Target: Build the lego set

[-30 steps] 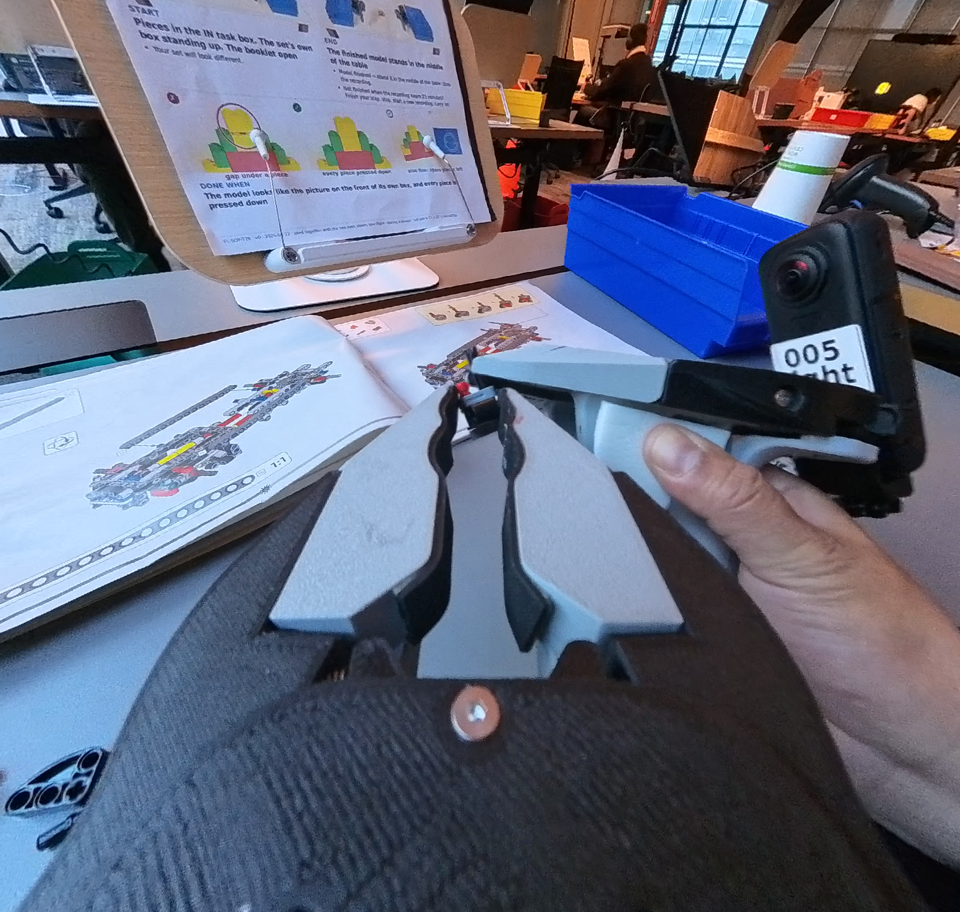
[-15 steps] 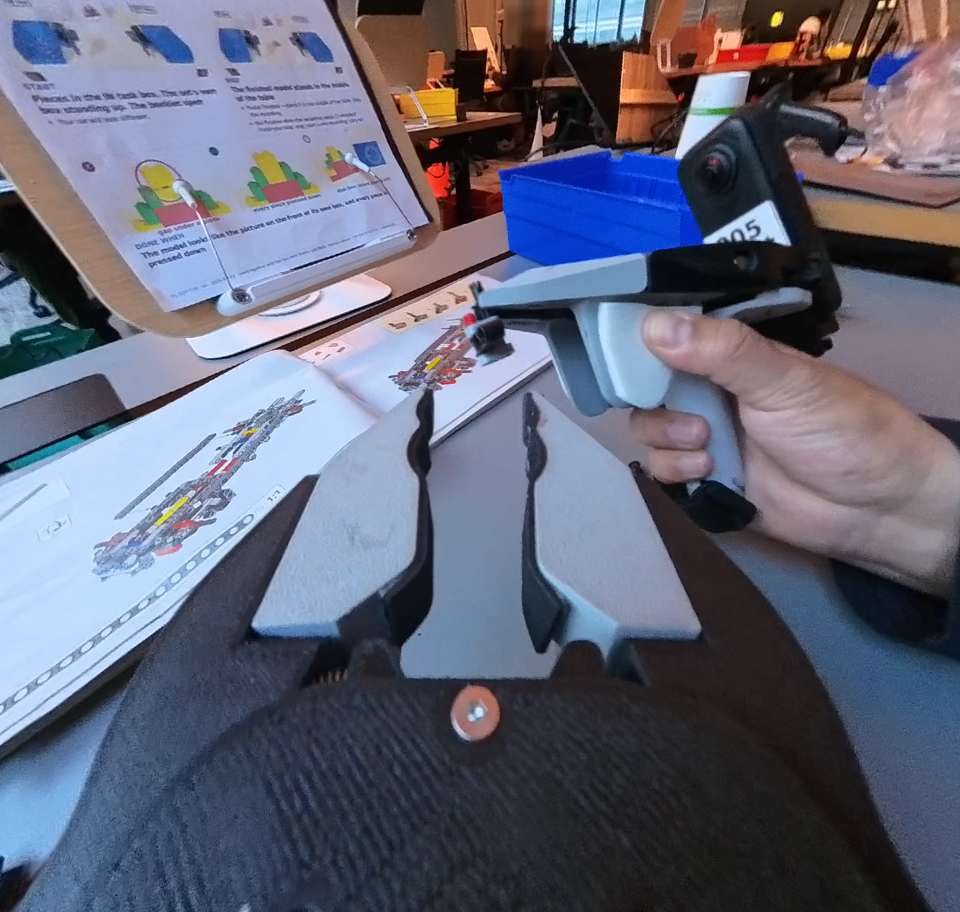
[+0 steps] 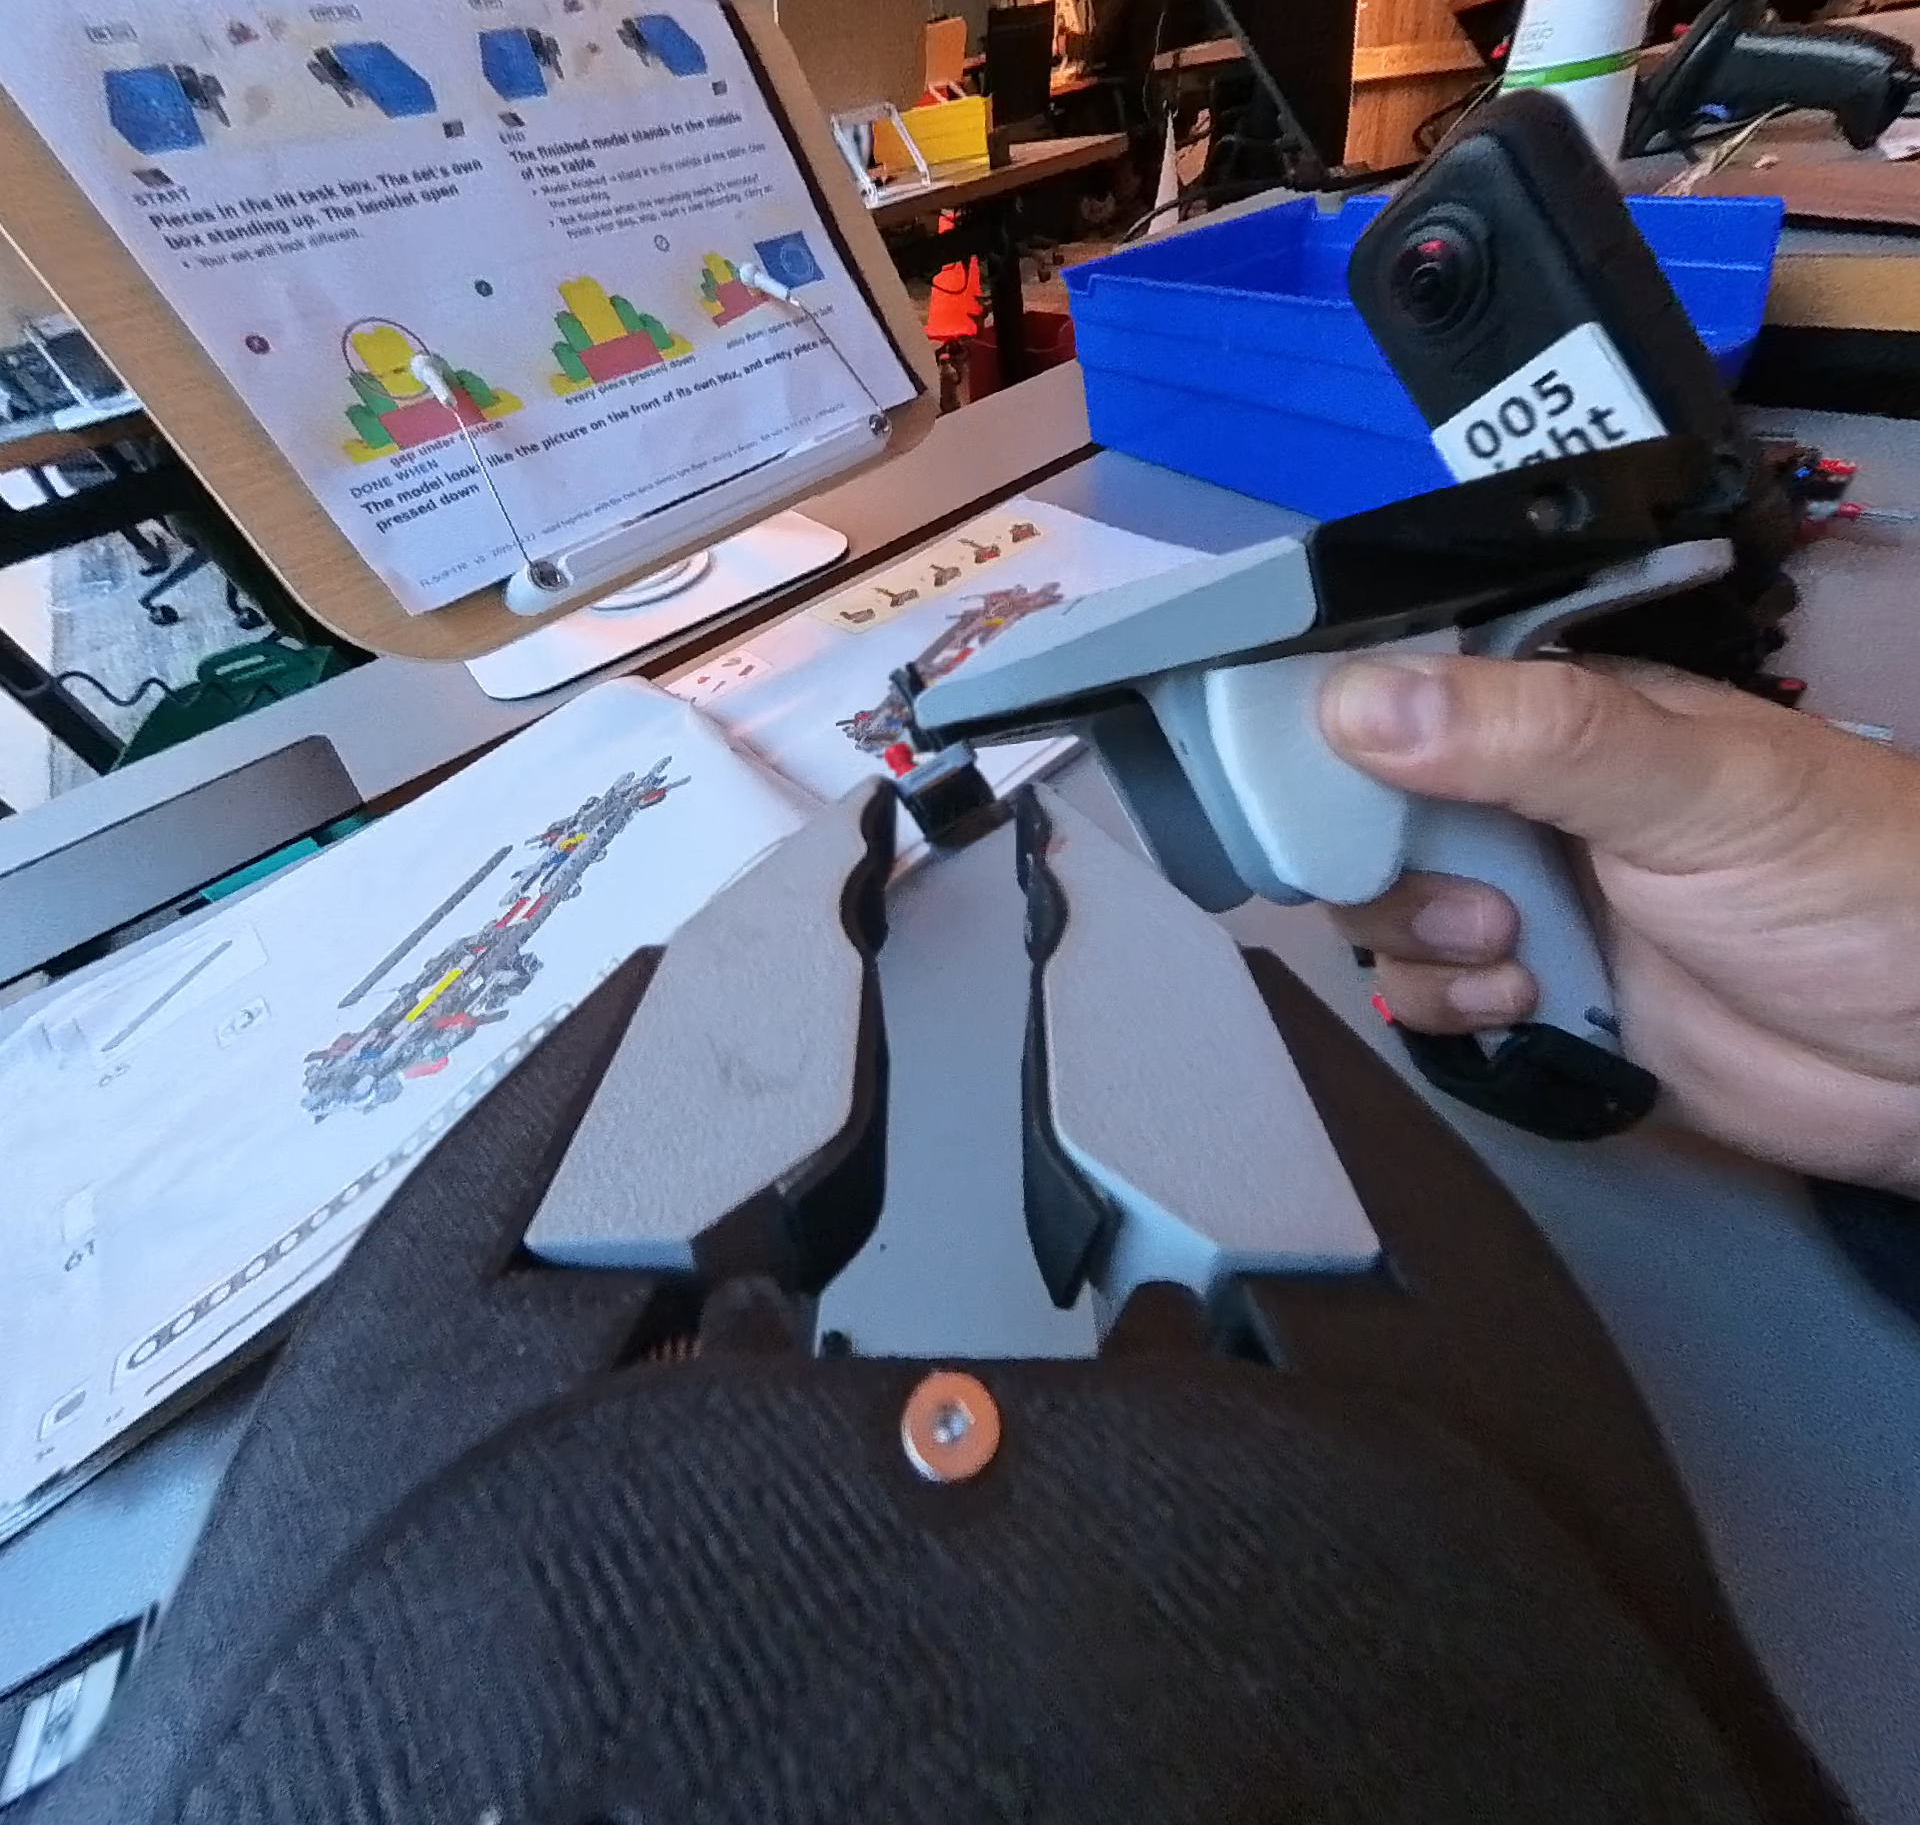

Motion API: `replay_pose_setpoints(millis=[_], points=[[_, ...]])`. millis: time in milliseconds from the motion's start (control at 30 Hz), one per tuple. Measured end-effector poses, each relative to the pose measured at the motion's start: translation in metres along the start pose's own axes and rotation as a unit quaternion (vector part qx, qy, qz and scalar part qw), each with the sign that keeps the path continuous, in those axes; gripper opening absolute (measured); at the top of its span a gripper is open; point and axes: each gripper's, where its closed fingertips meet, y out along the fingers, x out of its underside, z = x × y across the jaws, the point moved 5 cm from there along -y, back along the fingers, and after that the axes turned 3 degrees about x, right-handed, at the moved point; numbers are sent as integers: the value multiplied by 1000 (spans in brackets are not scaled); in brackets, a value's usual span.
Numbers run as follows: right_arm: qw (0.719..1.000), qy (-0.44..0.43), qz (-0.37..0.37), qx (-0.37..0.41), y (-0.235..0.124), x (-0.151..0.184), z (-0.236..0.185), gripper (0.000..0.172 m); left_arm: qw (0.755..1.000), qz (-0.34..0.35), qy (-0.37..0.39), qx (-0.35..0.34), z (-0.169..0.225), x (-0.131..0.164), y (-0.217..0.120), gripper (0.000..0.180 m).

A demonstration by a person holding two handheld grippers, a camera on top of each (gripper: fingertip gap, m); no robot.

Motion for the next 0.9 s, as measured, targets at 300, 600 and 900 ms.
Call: replay_pose_setpoints(millis=[300,600,900], points=[[999,-27,-30,21,4,2,3,0,999,-22,-24,4,-5,6,-1,19],[995,-65,-65,37,4,3,4,0,999,-33,-33,3,-5,8,0,19],[993,-79,-71,51,4,5,7,0,998,-40,-44,4,-5,12,4,20]])
